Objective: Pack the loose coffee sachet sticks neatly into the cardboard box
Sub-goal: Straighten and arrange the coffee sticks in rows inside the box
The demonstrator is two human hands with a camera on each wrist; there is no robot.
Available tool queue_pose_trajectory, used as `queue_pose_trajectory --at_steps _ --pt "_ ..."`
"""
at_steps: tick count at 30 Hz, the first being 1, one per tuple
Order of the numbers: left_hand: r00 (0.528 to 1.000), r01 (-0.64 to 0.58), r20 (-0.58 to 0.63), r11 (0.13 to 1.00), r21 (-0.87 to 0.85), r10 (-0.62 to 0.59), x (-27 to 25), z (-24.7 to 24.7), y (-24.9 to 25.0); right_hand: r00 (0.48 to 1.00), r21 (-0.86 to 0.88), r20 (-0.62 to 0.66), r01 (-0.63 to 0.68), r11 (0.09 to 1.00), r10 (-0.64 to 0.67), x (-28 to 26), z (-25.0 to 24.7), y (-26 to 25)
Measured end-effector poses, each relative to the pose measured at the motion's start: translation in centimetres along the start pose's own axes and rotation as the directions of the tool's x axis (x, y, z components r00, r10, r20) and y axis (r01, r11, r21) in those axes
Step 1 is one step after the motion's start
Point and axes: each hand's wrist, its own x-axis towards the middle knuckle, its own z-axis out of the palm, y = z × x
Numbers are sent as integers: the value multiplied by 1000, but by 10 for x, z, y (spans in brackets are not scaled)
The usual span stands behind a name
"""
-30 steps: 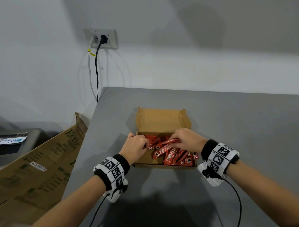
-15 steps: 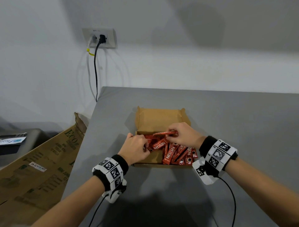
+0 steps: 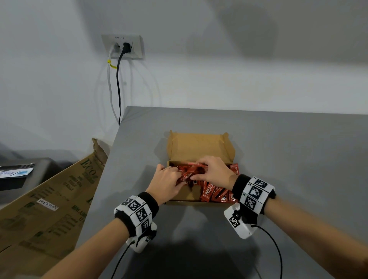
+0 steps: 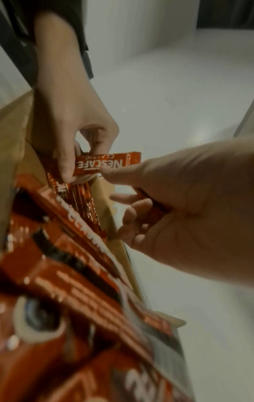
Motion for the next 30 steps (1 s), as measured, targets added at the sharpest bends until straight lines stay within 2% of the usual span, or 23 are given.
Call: queue_pose_trajectory --at_steps 3,6,8,11,13,19,26,30 --pt "1000 -9 -14 999 -32 8 0 0 0 997 88 69 13 996 -19 1 5 -2" --pt "1000 -14 -4 1000 -24 14 0 -2 -1 997 86 57 54 995 -59 3 2 -9" --pt "1000 -10 12 1000 -24 10 1 -3 -1 993 -40 69 101 994 -98 5 -8 -14" --pt "1000 -5 26 1000 -20 5 2 -2 -3 965 -270 241 174 947 -108 9 -18 -21" --pt "1000 7 26 1000 -13 -7 2 -1 -3 948 -316 302 197 928 -98 11 -14 -23" --pt "998 -12 -55 994 -108 6 -2 -1 -4 971 -260 230 118 958 -57 17 1 -24" --pt "1000 -14 -2 1000 -18 14 0 -3 -5 972 -326 234 61 943 18 18 10 -13" --pt "1000 -15 12 996 -92 16 0 -9 -7 967 -386 253 79 919 23 21 17 -16"
